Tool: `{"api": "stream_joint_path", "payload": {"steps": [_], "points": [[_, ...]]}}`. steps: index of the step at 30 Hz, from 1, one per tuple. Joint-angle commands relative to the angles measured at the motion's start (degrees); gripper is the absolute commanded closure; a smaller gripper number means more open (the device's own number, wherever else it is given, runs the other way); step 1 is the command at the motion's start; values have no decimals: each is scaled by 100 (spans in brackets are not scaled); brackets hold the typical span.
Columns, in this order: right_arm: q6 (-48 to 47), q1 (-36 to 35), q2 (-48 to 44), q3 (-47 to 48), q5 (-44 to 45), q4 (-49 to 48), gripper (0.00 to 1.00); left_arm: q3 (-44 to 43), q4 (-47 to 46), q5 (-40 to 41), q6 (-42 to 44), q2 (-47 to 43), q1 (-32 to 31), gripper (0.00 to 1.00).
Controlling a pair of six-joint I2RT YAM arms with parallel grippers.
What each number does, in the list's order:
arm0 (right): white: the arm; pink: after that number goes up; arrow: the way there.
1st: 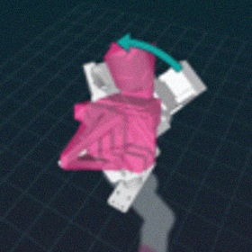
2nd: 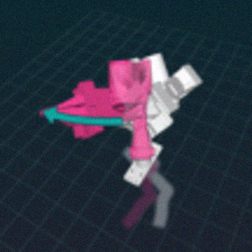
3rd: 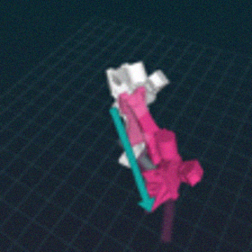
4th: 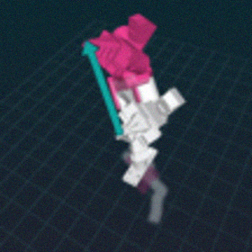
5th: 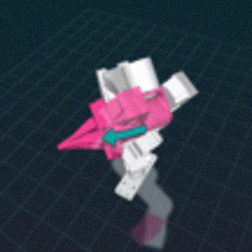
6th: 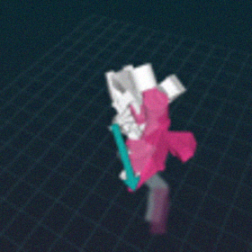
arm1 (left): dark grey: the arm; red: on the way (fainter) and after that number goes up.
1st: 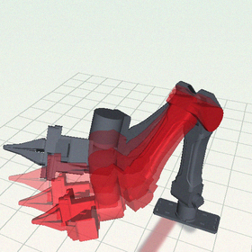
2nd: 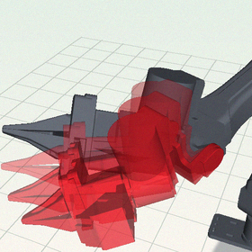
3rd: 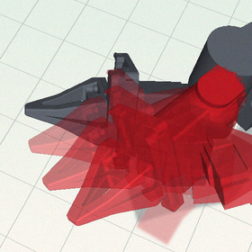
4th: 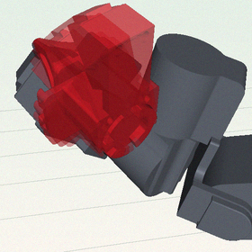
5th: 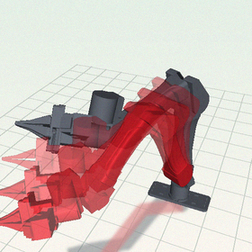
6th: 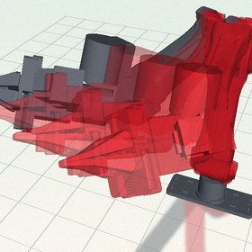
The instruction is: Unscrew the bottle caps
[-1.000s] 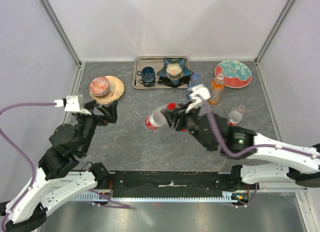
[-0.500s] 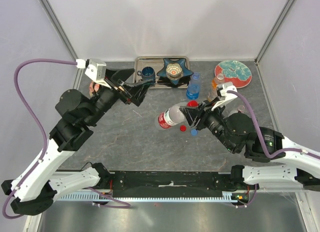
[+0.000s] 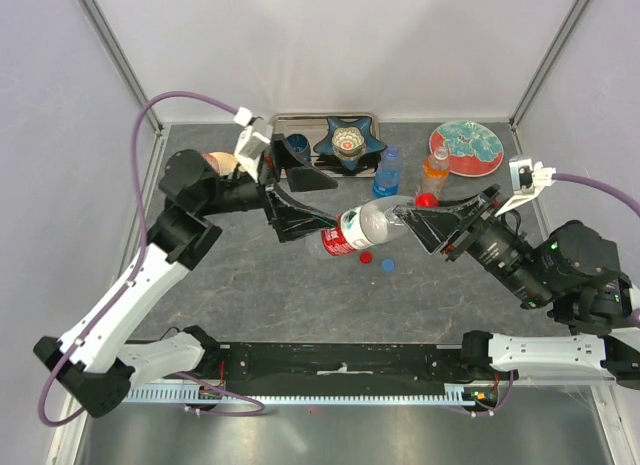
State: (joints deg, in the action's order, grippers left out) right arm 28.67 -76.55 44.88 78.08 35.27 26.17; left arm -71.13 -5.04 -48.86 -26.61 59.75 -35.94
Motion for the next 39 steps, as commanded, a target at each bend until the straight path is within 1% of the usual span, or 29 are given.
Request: {"api": "stream_joint_path", "payload": {"steps": [1, 4, 8, 14, 18, 31, 37, 39], "points": [[-142, -17, 284, 374, -714, -297, 100, -23, -867, -967, -757, 309, 35, 1], [-256, -26, 565, 594, -802, -253, 100, -85, -903, -959, -723, 441, 35, 1], [-405, -17, 933, 752, -741, -236, 100, -269, -569, -827, -433, 441, 35, 1], [-573, -17, 1259, 954, -767, -402, 100, -279, -533, -1257, -389, 485, 35, 1], [-625, -17, 1312, 946, -890, -613, 100, -156, -533, -1512, -380, 459, 26, 1], [-581, -17, 1400, 858, -872, -921, 100, 284, -542, -1574, -231, 169, 17, 1], [-564, -26, 1435, 866, -872, -947, 100, 328, -446, -1662, -99, 116, -9, 9], [-555, -26, 1453, 884, -872, -947, 100, 319, -340, -1618, 58, 99, -35, 16]]}}
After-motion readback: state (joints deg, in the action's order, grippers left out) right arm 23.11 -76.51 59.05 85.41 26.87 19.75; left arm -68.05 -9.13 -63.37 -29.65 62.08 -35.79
